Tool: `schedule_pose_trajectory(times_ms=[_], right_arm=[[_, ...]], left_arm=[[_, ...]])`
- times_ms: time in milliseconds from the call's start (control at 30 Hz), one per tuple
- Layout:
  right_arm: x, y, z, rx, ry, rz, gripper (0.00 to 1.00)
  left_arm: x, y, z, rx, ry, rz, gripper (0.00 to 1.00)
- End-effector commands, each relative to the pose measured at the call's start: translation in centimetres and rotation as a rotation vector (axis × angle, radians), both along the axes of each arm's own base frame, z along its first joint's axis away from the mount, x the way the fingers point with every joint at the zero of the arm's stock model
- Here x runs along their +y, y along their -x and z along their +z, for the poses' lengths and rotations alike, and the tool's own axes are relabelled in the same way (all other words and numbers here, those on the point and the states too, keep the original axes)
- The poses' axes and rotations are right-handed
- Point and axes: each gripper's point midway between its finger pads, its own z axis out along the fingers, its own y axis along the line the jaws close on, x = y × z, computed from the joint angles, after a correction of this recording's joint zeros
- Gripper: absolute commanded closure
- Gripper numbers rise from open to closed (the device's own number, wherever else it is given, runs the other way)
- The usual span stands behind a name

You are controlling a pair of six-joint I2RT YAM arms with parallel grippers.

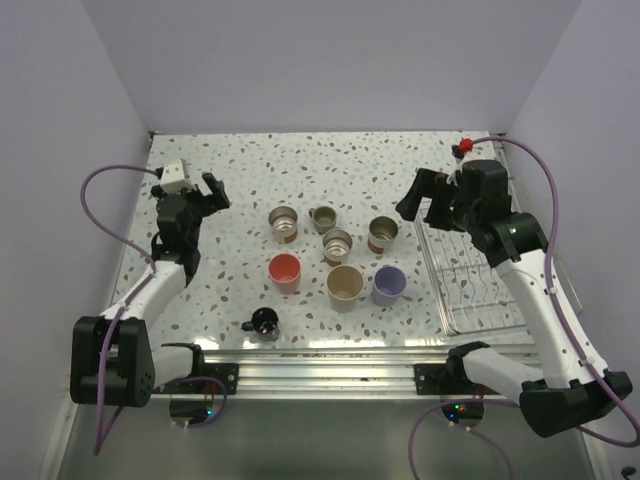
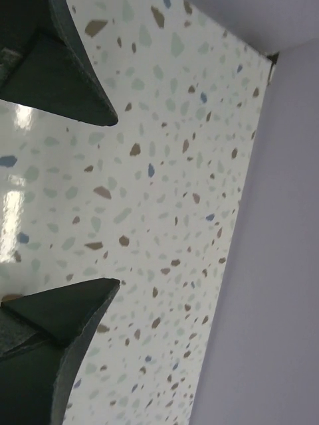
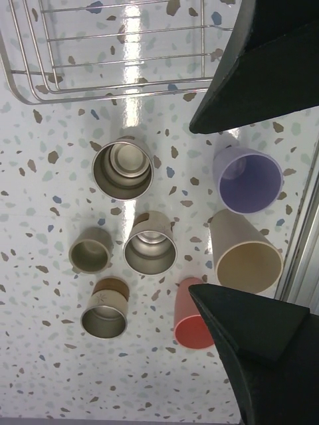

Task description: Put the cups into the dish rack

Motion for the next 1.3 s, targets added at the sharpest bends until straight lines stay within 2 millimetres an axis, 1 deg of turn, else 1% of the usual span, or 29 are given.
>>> schedule_pose_trajectory(times_ms=[0,67,100,167,200,233,267,333,367,400,433,467,500,533,567,600,700,733,800,833,900,933,1000,1033,1100,1133,1200,1233,1267], right_arm=[[0.2,-0.5,2.1,-0.053,0.009,0.022,0.02],[0.6,-0.5,2.3,-0.053,-0.015,0.028,0.02],[0.7,-0.6,2.5,-0.061,-0.026,0.028,0.02],[0.9,-0.5,2.7,-0.057,-0.044,0.017,0.02],[0.8,-0.3,2.6,-0.047,-0.047,0.012,0.02],[0.8,-0.2,2.3,-0.037,-0.046,0.011,0.02],[0.7,-0.1,2.0,-0.028,-0.044,0.009,0.02],[0.7,0.3,1.2,-0.010,-0.051,0.001,0.02],[0.8,0.3,0.9,-0.003,-0.058,0.001,0.02],[1.2,0.6,0.8,0.009,-0.073,0.022,0.02],[1.5,0.7,0.4,0.026,-0.075,0.033,0.02],[1.5,1.0,0.3,0.045,-0.074,0.039,0.02],[1.7,1.1,0.2,0.058,-0.073,0.054,0.02],[1.8,1.1,0.0,0.067,-0.064,0.062,0.02],[1.7,1.2,-0.3,0.080,-0.058,0.062,0.02],[1.7,1.3,-0.5,0.084,-0.056,0.062,0.02],[1.8,1.5,-1.0,0.092,-0.064,0.070,0.02],[1.9,1.6,-1.4,0.101,-0.068,0.070,0.02],[1.9,1.7,-1.5,0.104,-0.071,0.072,0.02],[1.9,1.7,-1.6,0.106,-0.070,0.072,0.02],[1.9,1.7,-1.6,0.109,-0.066,0.074,0.02],[1.8,1.7,-1.6,0.106,-0.060,0.076,0.02],[1.7,1.8,-1.9,0.112,-0.055,0.074,0.02],[1.7,1.9,-1.9,0.114,-0.054,0.074,0.02],[1.7,2.0,-2.1,0.120,-0.054,0.078,0.02],[1.7,2.1,-2.1,0.119,-0.052,0.078,0.02],[1.6,2.3,-2.2,0.122,-0.046,0.080,0.02],[1.5,2.3,-2.2,0.123,-0.045,0.077,0.02],[1.5,2.4,-2.3,0.126,-0.042,0.078,0.02]], left_arm=[[-5.0,0.2,-0.6,0.220,0.181,-0.228,0.00],[-6.4,0.8,0.5,0.226,0.218,-0.292,0.00],[-6.7,0.9,1.9,0.205,0.214,-0.303,0.00],[-7.1,1.8,4.2,0.191,0.167,-0.284,0.00],[-6.4,2.0,5.5,0.182,0.152,-0.230,0.00],[-6.5,2.4,7.3,0.128,0.179,-0.237,0.00],[-6.6,2.5,7.6,0.113,0.204,-0.237,0.00],[-6.9,2.8,5.4,0.166,0.282,-0.238,0.00],[-6.5,2.2,5.0,0.150,0.335,-0.266,0.00],[-9.1,3.2,3.4,0.210,0.411,-0.451,0.00],[-8.9,2.9,2.8,0.243,0.469,-0.476,0.00],[-9.0,2.8,-0.9,0.398,0.495,-0.471,0.00],[-8.3,1.6,-0.5,0.440,0.443,-0.402,0.00],[-9.4,2.7,-3.0,0.574,0.388,-0.373,0.00],[-8.9,2.4,-3.2,0.585,0.293,-0.338,0.00],[-8.2,1.8,-2.4,0.570,0.229,-0.288,0.00],[-8.9,1.9,-2.3,0.602,0.155,-0.305,0.01],[-9.4,2.2,-3.3,0.643,0.140,-0.315,0.03],[-9.9,2.4,-3.9,0.675,0.123,-0.312,0.08],[-11.1,2.6,-4.3,0.683,0.104,-0.337,0.09],[-11.8,2.6,-4.7,0.690,0.072,-0.329,0.10],[-13.0,2.9,-5.4,0.708,0.055,-0.352,0.10],[-14.0,2.9,-5.9,0.723,0.054,-0.361,0.11],[-14.3,2.8,-6.9,0.744,0.032,-0.350,0.12],[-14.2,2.3,-7.6,0.764,0.022,-0.320,0.15],[-14.4,2.1,-8.8,0.794,0.017,-0.317,0.16],[-14.6,1.5,-9.1,0.802,0.019,-0.309,0.21],[-14.7,1.2,-9.9,0.819,0.017,-0.304,0.22],[-14.8,0.7,-9.8,0.814,0.017,-0.299,0.25]])
